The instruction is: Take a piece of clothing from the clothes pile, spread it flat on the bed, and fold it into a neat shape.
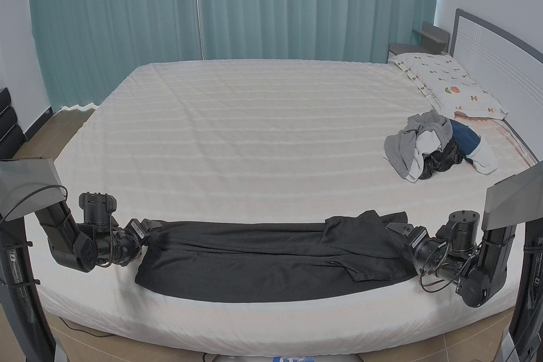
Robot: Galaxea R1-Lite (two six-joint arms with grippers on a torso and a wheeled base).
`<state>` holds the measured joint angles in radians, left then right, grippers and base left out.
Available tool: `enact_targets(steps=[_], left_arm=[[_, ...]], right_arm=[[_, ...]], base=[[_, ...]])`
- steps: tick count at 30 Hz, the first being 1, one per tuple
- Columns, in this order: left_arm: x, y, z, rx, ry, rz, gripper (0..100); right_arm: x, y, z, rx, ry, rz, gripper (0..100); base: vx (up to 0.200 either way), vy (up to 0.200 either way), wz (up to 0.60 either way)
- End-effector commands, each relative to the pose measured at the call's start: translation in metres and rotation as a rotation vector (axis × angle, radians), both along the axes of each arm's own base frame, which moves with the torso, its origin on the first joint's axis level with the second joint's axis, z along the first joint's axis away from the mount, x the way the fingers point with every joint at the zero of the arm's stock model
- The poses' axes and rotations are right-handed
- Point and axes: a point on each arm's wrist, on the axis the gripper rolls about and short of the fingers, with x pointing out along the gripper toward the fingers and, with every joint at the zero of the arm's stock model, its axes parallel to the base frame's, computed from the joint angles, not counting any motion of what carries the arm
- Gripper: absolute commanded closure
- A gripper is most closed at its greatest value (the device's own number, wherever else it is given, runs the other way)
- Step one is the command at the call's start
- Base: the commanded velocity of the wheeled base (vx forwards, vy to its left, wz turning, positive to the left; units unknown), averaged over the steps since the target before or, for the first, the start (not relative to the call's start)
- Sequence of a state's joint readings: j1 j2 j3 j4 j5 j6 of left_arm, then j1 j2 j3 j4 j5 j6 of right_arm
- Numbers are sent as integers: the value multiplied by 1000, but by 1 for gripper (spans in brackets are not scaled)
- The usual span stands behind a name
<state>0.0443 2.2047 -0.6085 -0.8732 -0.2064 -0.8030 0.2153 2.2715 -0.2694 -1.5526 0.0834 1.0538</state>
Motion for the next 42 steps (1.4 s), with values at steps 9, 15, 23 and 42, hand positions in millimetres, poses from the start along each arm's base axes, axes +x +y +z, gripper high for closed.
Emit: enact_targets(steps=[9, 15, 23, 42], left_arm=[[-11, -2, 22, -29, -49, 4, 0], [-10, -6, 22, -22, -54, -15, 0], [12, -5, 17, -6, -94, -23, 0], [52, -26, 29, 333, -47, -278, 0]], right_arm=[[0, 0, -1, 1, -3, 0, 0], [0, 0, -1, 1, -2, 2, 0], [4, 0, -12, -2, 23, -1, 0], [5, -2, -20, 18, 54, 31, 0]], base=[[0, 0, 0], [-100, 100, 0], [0, 0, 0], [0, 0, 0]])
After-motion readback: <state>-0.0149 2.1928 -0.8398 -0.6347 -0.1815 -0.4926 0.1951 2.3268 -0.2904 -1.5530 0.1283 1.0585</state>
